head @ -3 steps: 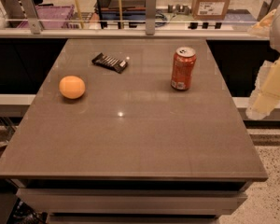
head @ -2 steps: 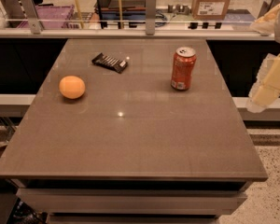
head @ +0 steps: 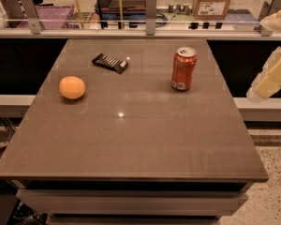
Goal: Knock coke can over
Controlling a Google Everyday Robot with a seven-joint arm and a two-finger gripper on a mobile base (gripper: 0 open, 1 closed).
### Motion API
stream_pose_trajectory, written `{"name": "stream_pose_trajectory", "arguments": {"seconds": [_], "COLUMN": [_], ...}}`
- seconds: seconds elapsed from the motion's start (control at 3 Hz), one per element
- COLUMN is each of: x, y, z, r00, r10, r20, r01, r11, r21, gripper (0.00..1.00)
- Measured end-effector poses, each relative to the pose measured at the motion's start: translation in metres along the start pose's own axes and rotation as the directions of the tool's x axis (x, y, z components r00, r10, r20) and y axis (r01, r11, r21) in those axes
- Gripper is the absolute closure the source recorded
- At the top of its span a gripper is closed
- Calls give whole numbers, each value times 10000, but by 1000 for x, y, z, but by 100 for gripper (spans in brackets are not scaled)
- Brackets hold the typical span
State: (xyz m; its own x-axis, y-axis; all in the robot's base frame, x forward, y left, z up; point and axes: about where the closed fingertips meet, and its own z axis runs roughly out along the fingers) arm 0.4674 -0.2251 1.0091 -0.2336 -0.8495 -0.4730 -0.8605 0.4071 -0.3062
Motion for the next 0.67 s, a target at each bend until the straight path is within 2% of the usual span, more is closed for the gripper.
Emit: {"name": "stream_pose_trajectory", "arguments": {"seconds": [0.67], "x": [12], "y": [-13], "z": [26], "r00": [9928], "r10": [822], "r20": [866], "r01": [-820], "r11": [9966], "r21": [-66], "gripper": [0]}}
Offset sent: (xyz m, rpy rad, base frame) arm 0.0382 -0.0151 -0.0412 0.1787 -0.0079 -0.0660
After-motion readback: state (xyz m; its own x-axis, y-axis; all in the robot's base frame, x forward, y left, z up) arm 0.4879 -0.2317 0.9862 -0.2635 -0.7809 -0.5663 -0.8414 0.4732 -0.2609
